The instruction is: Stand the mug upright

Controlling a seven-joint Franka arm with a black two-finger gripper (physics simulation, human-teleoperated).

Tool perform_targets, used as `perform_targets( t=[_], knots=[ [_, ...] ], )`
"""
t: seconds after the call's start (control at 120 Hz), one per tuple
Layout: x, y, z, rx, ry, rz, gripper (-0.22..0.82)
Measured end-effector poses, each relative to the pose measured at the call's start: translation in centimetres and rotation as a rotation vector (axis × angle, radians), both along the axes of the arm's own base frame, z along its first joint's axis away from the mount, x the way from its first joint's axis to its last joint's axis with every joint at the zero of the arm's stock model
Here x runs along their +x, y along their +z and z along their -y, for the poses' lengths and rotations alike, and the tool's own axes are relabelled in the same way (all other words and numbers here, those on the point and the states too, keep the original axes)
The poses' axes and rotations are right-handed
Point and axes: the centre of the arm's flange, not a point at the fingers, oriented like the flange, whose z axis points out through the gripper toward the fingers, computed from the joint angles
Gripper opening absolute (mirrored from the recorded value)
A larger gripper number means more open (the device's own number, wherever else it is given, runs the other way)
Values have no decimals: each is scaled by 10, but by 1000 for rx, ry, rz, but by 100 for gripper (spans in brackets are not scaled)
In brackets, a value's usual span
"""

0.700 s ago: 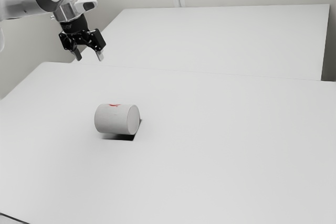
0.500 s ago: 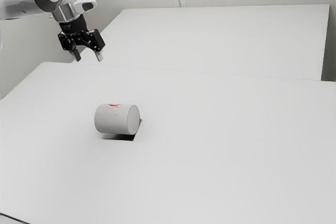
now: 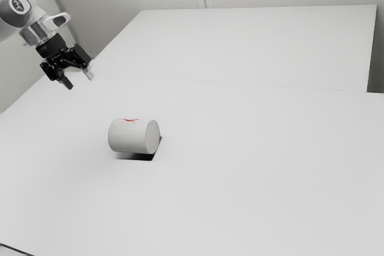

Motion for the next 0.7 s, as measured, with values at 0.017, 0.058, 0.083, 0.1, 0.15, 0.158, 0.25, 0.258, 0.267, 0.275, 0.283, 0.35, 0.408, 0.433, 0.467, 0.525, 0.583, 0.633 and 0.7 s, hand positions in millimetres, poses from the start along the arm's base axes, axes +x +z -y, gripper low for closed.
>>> perform_targets(
  t=[0.017, 0.058, 0.083, 0.1, 0.15, 0.158, 0.25, 0.258, 0.267, 0.275, 0.283, 0.35, 0.408, 0.433, 0.467, 0.525, 0.583, 0.633, 0.7],
  knots=[
    [-2, -1, -7, -16, 9, 5, 60],
    [-7, -4, -21, -53, 25, 19, 60],
    [-8, -8, -28, -78, 32, 25, 60],
    [-9, -11, -32, -95, 35, 28, 60],
    [-8, -24, -45, -151, 47, 36, 60],
    [-8, -26, -47, -159, 48, 38, 60],
    [4, -67, -56, -268, 51, 39, 60],
    [5, -71, -57, -277, 51, 40, 60],
    [6, -74, -58, -286, 51, 41, 60],
    [7, -78, -59, -295, 52, 41, 60],
    [7, -81, -60, -304, 53, 42, 60],
    [10, -113, -74, -373, 71, 46, 60],
    [12, -142, -85, -435, 87, 51, 60],
    [13, -152, -87, -459, 89, 56, 60],
    [14, -162, -88, -490, 88, 64, 60],
    [10, -180, -87, -551, 90, 75, 60],
    [0, -202, -85, -622, 110, 76, 60],
    [-3, -218, -83, -671, 117, 81, 60],
    [-4, -229, -78, -721, 113, 99, 60]
  ],
)
